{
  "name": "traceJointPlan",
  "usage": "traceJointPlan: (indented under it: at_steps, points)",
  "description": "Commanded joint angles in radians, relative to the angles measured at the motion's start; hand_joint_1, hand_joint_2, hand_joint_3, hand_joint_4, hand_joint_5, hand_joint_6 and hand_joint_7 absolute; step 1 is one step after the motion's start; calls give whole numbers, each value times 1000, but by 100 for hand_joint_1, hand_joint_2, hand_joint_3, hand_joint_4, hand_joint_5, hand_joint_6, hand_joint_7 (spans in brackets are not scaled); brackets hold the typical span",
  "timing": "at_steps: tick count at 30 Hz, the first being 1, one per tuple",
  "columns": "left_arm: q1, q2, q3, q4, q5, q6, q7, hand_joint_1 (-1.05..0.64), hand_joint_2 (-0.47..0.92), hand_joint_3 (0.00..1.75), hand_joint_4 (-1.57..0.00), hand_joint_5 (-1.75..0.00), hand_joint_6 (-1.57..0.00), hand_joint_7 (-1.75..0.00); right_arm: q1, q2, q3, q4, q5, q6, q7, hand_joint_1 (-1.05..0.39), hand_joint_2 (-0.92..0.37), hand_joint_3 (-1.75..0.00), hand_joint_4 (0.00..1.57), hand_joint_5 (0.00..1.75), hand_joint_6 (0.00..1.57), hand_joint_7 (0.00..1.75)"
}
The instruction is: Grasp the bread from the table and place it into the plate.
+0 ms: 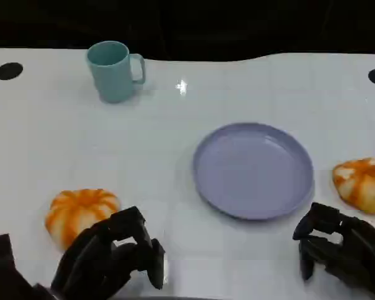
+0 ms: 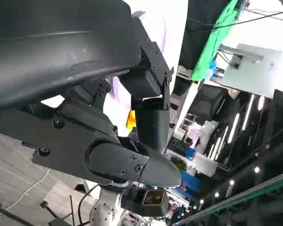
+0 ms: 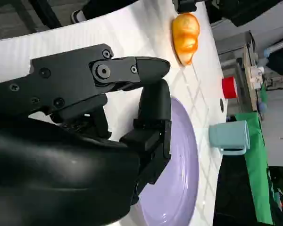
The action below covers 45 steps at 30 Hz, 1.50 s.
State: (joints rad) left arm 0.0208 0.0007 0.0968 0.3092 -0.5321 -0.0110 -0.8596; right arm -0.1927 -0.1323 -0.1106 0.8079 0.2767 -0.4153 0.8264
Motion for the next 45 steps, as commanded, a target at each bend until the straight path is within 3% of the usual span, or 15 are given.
traceJointPlan:
  at_steps: [1,31,39,41,45]
  points:
    - [-8,15,6,7,2,-8,-9,-78,92,8,-79,-164,-76,-130,4,-12,-9,2,1,11,-8,-55,-92,-25,68,175,70,139]
    - [-9,13,6,10,7,-28,-9,-79,92,9,-81,-162,-76,-131,3,-13,-8,1,0,7,-7,-55,-92,-24,68,175,71,138]
    - [8,2,9,-18,32,-94,22,-80,92,10,-67,-169,-67,-129,1,-12,-9,6,0,1,-5,-54,-92,-25,68,175,70,139]
    - [11,-2,9,-22,52,-131,44,-83,92,11,-63,-164,-68,-118,1,-12,-8,7,-3,-5,-9,-54,-92,-25,67,175,70,139]
    - [15,-3,9,-35,112,-209,106,-83,92,17,-59,-161,-63,-112,-1,-10,-9,12,-1,-3,-9,-54,-92,-25,67,175,70,139]
